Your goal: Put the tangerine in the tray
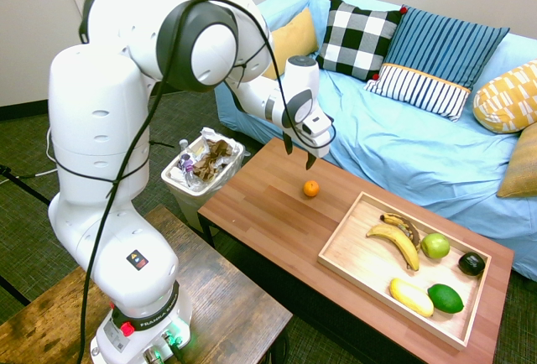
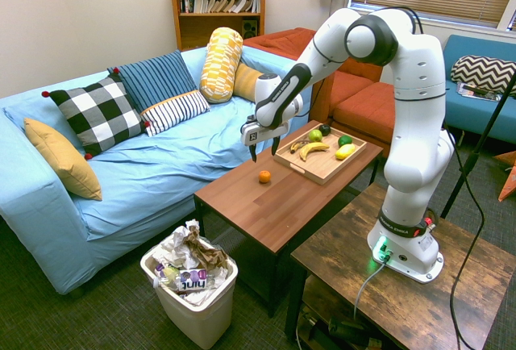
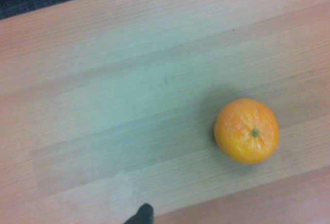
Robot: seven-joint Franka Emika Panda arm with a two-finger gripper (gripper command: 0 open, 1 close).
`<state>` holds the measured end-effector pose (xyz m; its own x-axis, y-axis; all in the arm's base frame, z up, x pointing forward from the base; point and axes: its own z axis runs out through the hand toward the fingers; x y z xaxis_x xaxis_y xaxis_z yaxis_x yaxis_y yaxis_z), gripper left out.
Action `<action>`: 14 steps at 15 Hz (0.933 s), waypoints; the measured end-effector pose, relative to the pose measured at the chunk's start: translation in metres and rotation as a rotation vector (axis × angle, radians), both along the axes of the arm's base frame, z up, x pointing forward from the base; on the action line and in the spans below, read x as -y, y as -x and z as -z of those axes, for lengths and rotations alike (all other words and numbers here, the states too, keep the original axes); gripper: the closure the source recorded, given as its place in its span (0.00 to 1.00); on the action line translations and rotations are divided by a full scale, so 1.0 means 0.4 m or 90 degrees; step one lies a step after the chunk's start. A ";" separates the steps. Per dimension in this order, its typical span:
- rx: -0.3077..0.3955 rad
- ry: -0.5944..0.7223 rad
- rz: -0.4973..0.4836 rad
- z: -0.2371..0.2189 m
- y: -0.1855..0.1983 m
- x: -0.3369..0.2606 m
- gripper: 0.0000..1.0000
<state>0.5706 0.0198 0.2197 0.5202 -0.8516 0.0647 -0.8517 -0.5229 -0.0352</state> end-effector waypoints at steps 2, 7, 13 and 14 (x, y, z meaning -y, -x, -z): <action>-0.010 0.008 0.016 0.059 -0.037 0.010 0.00; -0.039 0.015 0.050 0.168 -0.082 0.057 0.00; -0.076 0.021 0.063 0.273 -0.112 0.083 0.00; -0.081 0.021 0.063 0.282 -0.114 0.086 0.00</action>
